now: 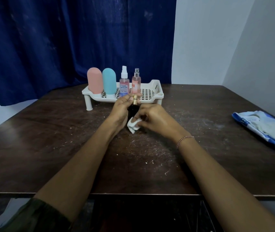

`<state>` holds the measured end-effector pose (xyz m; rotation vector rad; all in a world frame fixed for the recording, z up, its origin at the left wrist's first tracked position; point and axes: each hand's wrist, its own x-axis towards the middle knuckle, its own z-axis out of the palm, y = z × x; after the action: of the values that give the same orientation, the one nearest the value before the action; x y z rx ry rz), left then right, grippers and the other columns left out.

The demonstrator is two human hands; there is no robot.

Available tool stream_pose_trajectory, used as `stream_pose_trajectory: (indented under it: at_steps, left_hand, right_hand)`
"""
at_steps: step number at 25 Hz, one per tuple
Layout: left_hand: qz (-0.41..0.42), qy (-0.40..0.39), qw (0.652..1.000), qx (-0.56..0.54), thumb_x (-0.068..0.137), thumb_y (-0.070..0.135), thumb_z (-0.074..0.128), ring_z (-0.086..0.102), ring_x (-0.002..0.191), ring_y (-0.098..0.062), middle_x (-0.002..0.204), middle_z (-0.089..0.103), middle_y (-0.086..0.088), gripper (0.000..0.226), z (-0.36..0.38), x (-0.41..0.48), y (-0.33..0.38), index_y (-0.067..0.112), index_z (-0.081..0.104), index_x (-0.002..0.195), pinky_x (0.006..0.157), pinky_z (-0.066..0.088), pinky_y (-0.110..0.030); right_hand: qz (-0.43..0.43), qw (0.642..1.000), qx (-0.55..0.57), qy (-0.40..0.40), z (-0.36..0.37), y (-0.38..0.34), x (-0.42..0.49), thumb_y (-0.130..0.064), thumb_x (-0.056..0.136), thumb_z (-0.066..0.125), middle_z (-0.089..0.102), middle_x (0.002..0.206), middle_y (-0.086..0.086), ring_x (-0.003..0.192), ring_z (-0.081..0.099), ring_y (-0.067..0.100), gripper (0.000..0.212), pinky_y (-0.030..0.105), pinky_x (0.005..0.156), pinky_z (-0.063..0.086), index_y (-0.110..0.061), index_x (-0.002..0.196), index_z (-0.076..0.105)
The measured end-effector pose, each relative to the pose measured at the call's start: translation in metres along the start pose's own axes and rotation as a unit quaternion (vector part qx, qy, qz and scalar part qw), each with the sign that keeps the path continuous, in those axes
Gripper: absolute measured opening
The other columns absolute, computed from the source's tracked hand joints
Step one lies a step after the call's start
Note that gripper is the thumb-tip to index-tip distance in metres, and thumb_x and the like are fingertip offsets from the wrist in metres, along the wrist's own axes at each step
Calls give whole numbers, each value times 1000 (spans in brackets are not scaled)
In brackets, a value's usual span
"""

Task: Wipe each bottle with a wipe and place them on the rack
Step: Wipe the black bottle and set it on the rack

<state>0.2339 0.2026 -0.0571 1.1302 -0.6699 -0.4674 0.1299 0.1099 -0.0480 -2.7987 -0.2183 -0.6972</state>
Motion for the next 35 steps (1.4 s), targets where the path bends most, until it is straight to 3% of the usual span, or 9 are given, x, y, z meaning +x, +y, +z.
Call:
stream_pose_trajectory:
  at_steps: [3, 6, 12, 15, 17, 20, 25, 30, 35]
  left_hand:
    - [-9, -22, 1000, -15, 98, 2, 31, 62, 72, -11, 75, 70, 0, 34, -1, 1, -2, 10, 64, 94, 67, 51, -22]
    - [2, -28, 999, -27, 97, 2, 33, 61, 78, -14, 76, 71, 1, 31, -1, 3, -5, 8, 64, 94, 76, 48, -25]
    - [22, -21, 1000, -3, 98, 8, 38, 64, 71, -9, 73, 71, 1, 27, -2, 0, -4, 5, 64, 92, 72, 50, -21]
    - [18, -11, 1000, 5, 98, 11, 41, 64, 67, -8, 71, 71, 2, 24, -4, 1, -4, 5, 64, 92, 66, 52, -20]
    - [22, -24, 999, 11, 99, 13, 41, 63, 64, -9, 69, 70, 2, 25, -4, 1, -6, 5, 63, 92, 58, 50, -18]
    - [27, -37, 999, -5, 99, 12, 39, 66, 69, -10, 73, 72, 0, 26, -3, 2, -7, 3, 63, 96, 62, 52, -19]
    - [33, -31, 999, 16, 99, 12, 38, 65, 82, -13, 84, 71, -2, 28, -2, 1, -6, 6, 65, 97, 75, 52, -22]
    - [23, -19, 1000, -9, 100, 11, 38, 60, 63, -7, 71, 71, 3, 28, -1, 0, -4, 6, 63, 91, 59, 47, -17]
    - [15, -9, 1000, 1, 100, 12, 36, 66, 68, -7, 74, 73, 2, 30, -1, 1, -6, 5, 64, 95, 58, 50, -16]
  right_hand:
    - [26, 991, -5, 134, -1, 2, 2, -4, 75, 72, 64, 94, 5, 80, 53, 7, 20, 18, 77, 44, -6, 94, 70]
    - [70, 975, 38, 210, -1, 5, 1, 0, 76, 70, 62, 94, 3, 84, 60, 10, 19, 24, 82, 51, -7, 94, 70]
    - [77, 974, 99, 191, 7, -6, 3, -7, 81, 69, 57, 98, 7, 90, 61, 14, 25, 26, 84, 54, 2, 104, 66]
    - [64, 975, 109, 183, 9, -7, 3, -19, 76, 75, 49, 98, 4, 86, 53, 6, 33, 9, 82, 48, 0, 100, 64]
    - [72, 971, 115, 198, 10, -5, 4, -17, 73, 77, 47, 96, 4, 82, 49, 2, 29, 3, 78, 43, -2, 93, 64]
    - [89, 964, 133, 213, 11, -2, 4, -11, 73, 77, 51, 91, 3, 78, 51, 3, 21, 6, 76, 44, -4, 90, 67]
    - [143, 949, 134, 248, 8, 2, 3, -9, 74, 75, 65, 96, -3, 81, 60, 6, 21, 25, 79, 54, -12, 94, 72]
    - [89, 958, 163, 221, 9, -3, 2, -7, 75, 74, 65, 101, -5, 91, 62, 6, 20, 19, 85, 52, -10, 95, 72]
    - [127, 954, 158, 221, 11, 1, 3, -5, 71, 77, 65, 99, 2, 82, 62, 7, 32, 18, 82, 52, -6, 101, 68]
